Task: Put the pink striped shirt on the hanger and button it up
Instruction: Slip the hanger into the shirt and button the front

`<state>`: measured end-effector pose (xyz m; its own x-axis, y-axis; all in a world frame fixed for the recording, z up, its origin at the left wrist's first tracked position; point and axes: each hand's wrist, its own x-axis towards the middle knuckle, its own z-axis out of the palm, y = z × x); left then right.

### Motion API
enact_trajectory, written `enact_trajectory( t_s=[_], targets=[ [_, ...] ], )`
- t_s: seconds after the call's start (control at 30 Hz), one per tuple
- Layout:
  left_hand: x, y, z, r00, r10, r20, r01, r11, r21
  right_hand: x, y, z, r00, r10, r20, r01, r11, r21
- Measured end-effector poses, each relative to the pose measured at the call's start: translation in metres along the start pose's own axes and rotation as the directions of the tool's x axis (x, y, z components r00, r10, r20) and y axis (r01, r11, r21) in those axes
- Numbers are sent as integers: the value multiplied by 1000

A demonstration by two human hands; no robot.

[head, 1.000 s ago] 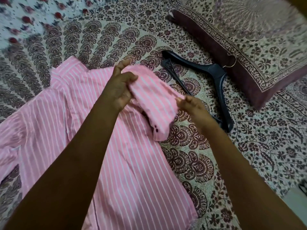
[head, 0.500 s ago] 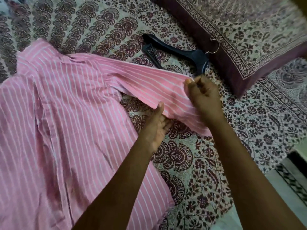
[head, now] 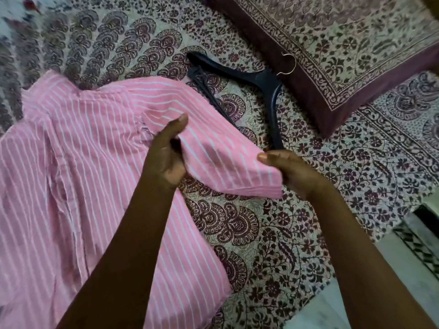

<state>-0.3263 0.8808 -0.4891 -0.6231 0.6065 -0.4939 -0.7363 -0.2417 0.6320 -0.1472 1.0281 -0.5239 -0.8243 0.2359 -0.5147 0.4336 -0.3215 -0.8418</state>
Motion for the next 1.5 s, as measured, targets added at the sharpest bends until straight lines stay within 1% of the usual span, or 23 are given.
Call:
enact_trajectory(
  t_s=[0.07, 0.13, 0.17, 0.23, 0.3, 0.43, 0.5, 0.63, 0.7, 0.77, 0.8, 0.83, 0.9, 0.93, 0.97, 1.03, 1.1, 1.17, 1.27, 1.33, 1.37, 1.47, 1.5],
  targets=[
    [6, -16, -3, 998, -37, -54, 40, 998, 50, -3, 12, -11, 996, 46, -77, -21, 953, 302],
    [10, -43, -11, 969, -198, -150, 227, 952, 205, -5, 27, -22, 954, 160, -255, -34, 899, 437],
    [11, -58, -17, 935, -277, -223, 334, 897, 288, -6, 36, -25, 916, 211, -342, -61, 914, 400],
    [7, -85, -27, 870, -370, -325, 481, 781, 398, -13, 55, -28, 871, 252, -421, -195, 965, 174],
    [1, -106, -32, 854, -407, -325, 517, 739, 432, -22, 74, -33, 866, 225, -446, -284, 956, -69],
    [-9, -128, -28, 848, -441, -296, 528, 754, 390, -35, 89, -34, 883, 278, -379, -350, 927, -136],
    [-8, -134, -24, 839, -457, -296, 542, 752, 376, -40, 90, -34, 874, 293, -388, -355, 930, -96],
    [-2, -138, -18, 832, -482, -275, 552, 769, 322, -49, 85, -45, 876, 266, -403, -157, 946, 284],
    [2, -139, -16, 837, -475, -272, 542, 788, 292, -53, 83, -54, 871, 214, -443, 37, 870, 492],
    [4, -141, -11, 851, -441, -285, 514, 812, 277, -55, 84, -57, 885, 176, -430, 172, 735, 656],
    [5, -143, -8, 856, -422, -298, 501, 820, 276, -54, 85, -55, 889, 188, -417, 170, 711, 683],
    [5, -143, -5, 858, -411, -309, 492, 830, 263, -52, 86, -48, 876, 229, -423, 131, 732, 669],
    [4, -145, -3, 853, -418, -313, 489, 850, 196, -46, 88, -36, 792, 337, -509, 63, 784, 618],
    [1, -144, -1, 852, -427, -304, 486, 861, 153, -43, 91, -33, 750, 372, -546, 66, 780, 622],
    [-3, -145, 1, 852, -437, -288, 483, 869, 110, -42, 93, -30, 734, 375, -566, 104, 761, 640],
    [-12, -147, 4, 858, -455, -239, 482, 874, 67, -43, 88, -28, 754, 310, -579, 189, 741, 644],
    [-25, -155, 9, 852, -497, -163, 513, 855, 76, -50, 82, -22, 783, 237, -576, 220, 760, 612],
    [-37, -166, 19, 827, -550, -119, 560, 825, 76, -58, 82, -14, 794, 202, -574, 173, 829, 531],
    [-39, -175, 35, 828, -541, -145, 555, 828, 78, -68, 92, -8, 743, 187, -643, 136, 898, 418],
    [-35, -175, 41, 850, -504, -152, 516, 855, 56, -70, 96, -8, 762, 206, -614, 160, 859, 487],
    [-33, -174, 43, 864, -482, -147, 495, 866, 68, -69, 96, -11, 789, 256, -559, 126, 823, 554],
    [-34, -171, 46, 884, -442, -152, 465, 865, 190, -61, 89, -18, 831, 434, -348, -86, 718, 691],
    [-36, -171, 44, 878, -449, -168, 477, 850, 225, -57, 88, -21, 820, 465, -332, -113, 702, 703]
  ],
)
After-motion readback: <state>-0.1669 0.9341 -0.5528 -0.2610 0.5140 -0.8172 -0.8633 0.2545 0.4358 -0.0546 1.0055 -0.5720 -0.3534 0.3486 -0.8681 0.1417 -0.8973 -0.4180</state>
